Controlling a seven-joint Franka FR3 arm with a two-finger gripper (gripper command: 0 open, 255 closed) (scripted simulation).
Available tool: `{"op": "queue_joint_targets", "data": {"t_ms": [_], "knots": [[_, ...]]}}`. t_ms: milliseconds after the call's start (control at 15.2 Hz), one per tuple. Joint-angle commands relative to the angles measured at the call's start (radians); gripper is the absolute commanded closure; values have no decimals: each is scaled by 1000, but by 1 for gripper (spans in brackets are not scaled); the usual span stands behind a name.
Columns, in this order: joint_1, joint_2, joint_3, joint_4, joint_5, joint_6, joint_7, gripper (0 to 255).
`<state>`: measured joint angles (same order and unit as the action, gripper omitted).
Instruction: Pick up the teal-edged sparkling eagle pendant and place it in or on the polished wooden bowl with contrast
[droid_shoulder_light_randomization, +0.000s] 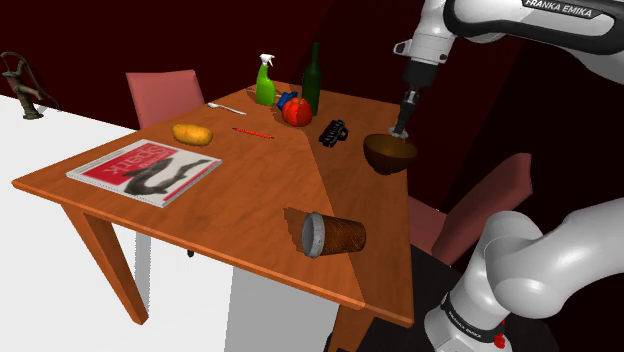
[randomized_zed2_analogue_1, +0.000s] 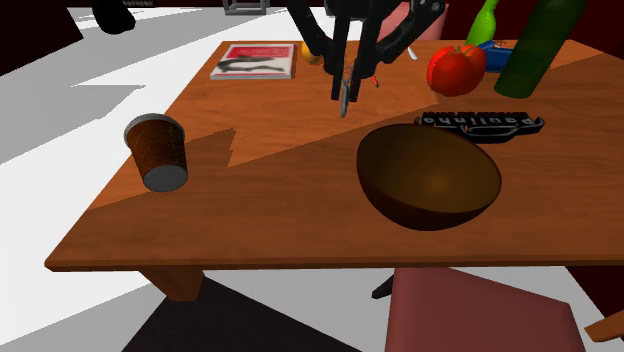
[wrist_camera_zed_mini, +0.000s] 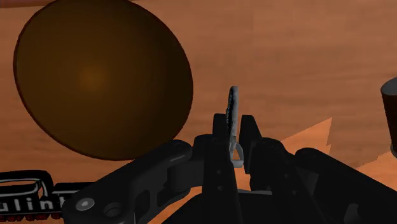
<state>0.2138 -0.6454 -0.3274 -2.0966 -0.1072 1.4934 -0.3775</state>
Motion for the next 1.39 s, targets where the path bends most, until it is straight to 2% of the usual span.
{"op": "queue_joint_targets", "data": {"t_ms": [0,396,1320], "knots": [[-2,49,-53,47,-16,5,-57,255],[2,213,-207,205,-20,17,-223,255],[-16,172,-221,-18,-46,202,-219,255]]}}
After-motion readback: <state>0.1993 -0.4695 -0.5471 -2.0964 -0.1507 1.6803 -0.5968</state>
